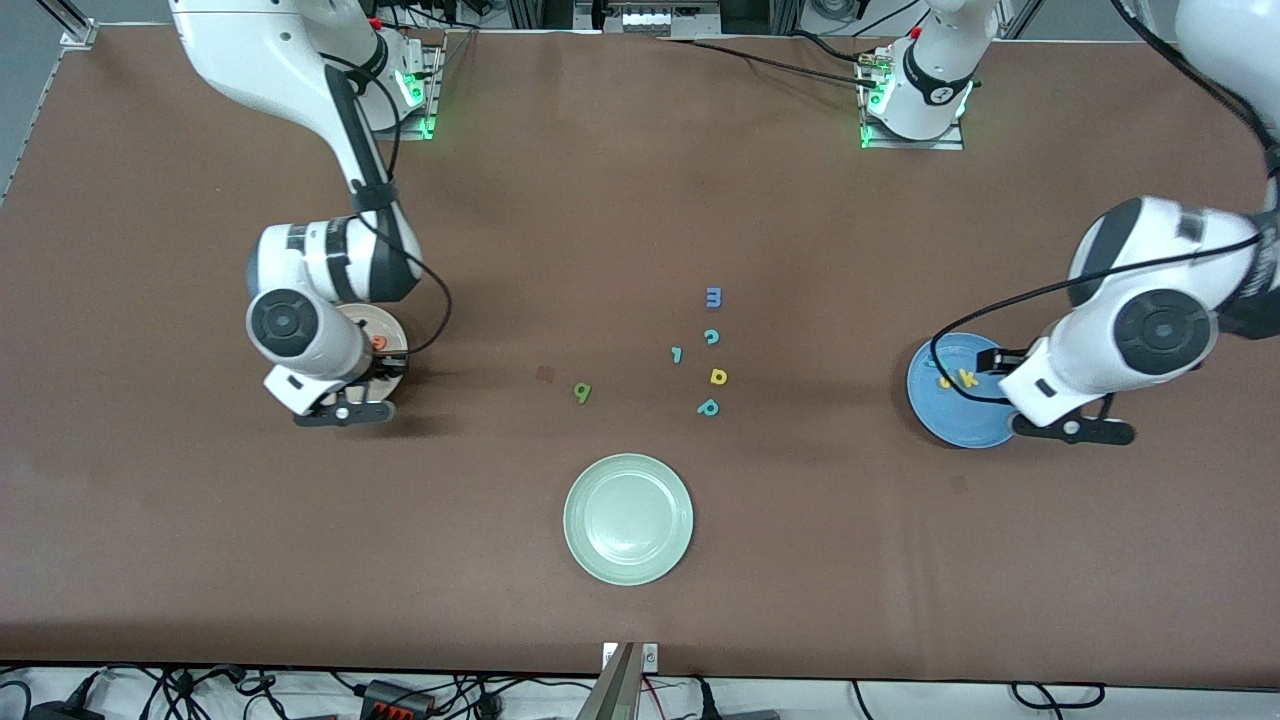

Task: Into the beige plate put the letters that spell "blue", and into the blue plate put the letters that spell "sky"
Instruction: 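Drop the u on the beige plate while the left gripper drops k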

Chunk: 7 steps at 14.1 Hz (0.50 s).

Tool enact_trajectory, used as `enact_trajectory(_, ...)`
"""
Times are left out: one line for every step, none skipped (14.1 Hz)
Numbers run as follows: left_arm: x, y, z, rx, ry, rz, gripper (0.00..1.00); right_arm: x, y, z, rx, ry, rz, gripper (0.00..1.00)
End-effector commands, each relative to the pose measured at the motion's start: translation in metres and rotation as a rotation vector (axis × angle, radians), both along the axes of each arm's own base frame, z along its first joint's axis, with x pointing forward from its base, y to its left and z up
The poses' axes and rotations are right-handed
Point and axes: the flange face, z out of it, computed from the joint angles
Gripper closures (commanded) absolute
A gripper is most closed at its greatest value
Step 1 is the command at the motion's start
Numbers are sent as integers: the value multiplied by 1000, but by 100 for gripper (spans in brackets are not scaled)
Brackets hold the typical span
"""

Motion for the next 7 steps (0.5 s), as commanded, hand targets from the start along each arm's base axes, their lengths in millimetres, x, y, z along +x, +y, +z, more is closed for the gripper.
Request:
enact_trajectory(3, 1, 62, -59, 27, 4, 0, -11, -47, -10, -15, 78, -24, 79)
enact_trajectory(3, 7, 79, -99, 30, 5, 0, -11, -72, -16, -8, 96, -23, 79)
enact_trajectory(-1, 10, 98, -167, 35, -11, 0, -13, -90, -26, -6, 114, -28, 79)
enact_trajectory(-10, 18, 123, -176, 11, -25, 0, -14, -96, -37, -9, 122, -37, 77)
enact_trajectory(-15, 24, 134, -188, 6, -25, 0, -14, -97, -46, -13, 123, -39, 70)
enact_trajectory(-21, 31, 142, -232, 6, -7, 0, -14, -97, -47, -12, 120, -40, 33)
enact_trajectory(-27, 34, 152, -278, -2, 17, 0, -12, -98, -42, -4, 113, -50, 0)
